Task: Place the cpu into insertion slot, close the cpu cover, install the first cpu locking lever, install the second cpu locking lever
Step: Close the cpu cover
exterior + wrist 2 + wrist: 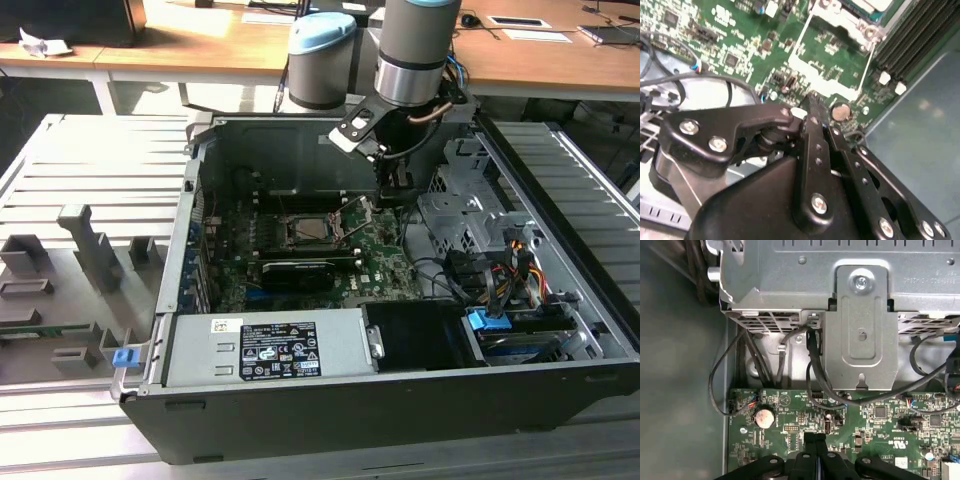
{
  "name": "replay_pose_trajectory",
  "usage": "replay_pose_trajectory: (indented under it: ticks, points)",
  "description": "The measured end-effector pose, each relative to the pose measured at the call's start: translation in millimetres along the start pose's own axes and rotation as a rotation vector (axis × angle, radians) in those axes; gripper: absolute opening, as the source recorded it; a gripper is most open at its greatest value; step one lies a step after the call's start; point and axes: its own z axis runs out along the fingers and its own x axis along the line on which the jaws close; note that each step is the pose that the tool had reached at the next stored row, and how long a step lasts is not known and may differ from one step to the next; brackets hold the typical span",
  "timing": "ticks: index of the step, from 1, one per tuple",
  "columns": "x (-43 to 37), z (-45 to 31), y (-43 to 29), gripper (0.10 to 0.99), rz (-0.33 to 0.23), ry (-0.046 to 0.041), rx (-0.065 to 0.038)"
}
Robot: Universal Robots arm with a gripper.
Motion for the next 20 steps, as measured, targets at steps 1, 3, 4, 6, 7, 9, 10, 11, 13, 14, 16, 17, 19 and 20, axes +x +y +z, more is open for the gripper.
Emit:
replay_pose_trajectory:
  ticks: [1,3,4,6,7,9,10,11,13,14,16,17,19,20]
  points:
    - [0.3,0.2,0.0,0.106,0.0,0.0001,0.004]
    - [0.7,0.4,0.0,0.106,0.0,-0.0002,0.014]
    - [0.7,0.1,0.0,0.106,0.0,0.0001,0.022]
    - [0.7,-1.2,-1.4,0.106,0.0,0.0,0.025]
    - [0.8,-3.4,-2.3,0.106,0.0,0.0001,0.027]
    - [0.9,-6.2,-6.7,0.106,0.0,0.0003,0.028]
    - [0.9,-6.5,-8.4,0.106,0.0,0.0002,0.028]
    - [0.9,-7.0,-11.7,0.106,0.0,0.0001,0.028]
    - [1.2,-7.7,-27.0,0.106,0.0,0.0002,0.028]
    - [1.4,-8.2,-39.1,0.106,0.0,0.0001,0.028]
    - [1.5,-8.5,-50.1,0.106,0.0,0.0003,0.028]
    - [1.6,-8.6,-53.4,0.106,0.0,0.0002,0.028]
    - [1.8,-8.6,-62.5,0.106,0.0,0.0003,0.028]
    - [2.1,-8.1,-67.6,0.106,0.0,0.0003,0.028]
